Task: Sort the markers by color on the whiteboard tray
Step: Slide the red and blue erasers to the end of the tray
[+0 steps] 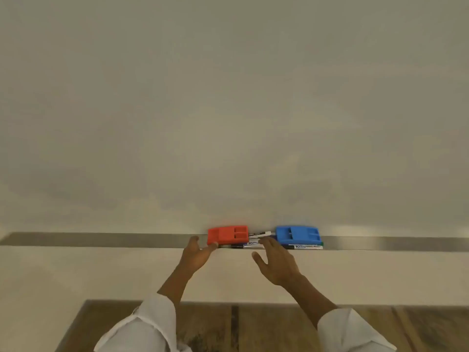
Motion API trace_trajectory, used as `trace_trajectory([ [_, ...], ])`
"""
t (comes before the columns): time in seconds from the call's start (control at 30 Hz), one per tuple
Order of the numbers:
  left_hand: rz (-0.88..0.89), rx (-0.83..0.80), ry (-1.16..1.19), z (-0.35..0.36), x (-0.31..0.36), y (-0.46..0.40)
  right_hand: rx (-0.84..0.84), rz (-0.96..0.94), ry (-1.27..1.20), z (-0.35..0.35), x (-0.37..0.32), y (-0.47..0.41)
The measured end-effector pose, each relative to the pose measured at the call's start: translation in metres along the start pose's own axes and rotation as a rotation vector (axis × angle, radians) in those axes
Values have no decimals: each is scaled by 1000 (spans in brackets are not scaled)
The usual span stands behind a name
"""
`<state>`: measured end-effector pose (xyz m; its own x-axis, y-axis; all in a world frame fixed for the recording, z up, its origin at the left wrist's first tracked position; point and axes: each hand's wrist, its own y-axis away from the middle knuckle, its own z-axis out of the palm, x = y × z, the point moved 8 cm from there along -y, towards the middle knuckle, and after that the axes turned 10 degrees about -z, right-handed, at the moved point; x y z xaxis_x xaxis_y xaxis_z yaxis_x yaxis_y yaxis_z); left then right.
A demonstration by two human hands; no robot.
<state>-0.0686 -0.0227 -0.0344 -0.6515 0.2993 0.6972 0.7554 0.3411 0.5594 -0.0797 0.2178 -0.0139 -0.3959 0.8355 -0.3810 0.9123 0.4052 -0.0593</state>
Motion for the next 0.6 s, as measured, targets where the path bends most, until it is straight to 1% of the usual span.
trace_trajectory([
  [0.07,-38,-50,81,3,-1,-9,2,69,-175,9,-5,-15],
  [0.13,-58,-114,130,8,-1,-13,20,84,-303,15,-14,-29],
  [0.23,-61,-164,171,16,-5,-23,72,132,-449,27,-17,-47],
  [0.37,-51,-249,165,24,-6,-34,104,173,-516,42,-21,-59],
  [0.43,-19,-265,181,26,-4,-36,158,210,-549,44,-22,-61],
  [0.6,37,-207,164,21,-14,-42,289,375,-650,51,-29,-57],
])
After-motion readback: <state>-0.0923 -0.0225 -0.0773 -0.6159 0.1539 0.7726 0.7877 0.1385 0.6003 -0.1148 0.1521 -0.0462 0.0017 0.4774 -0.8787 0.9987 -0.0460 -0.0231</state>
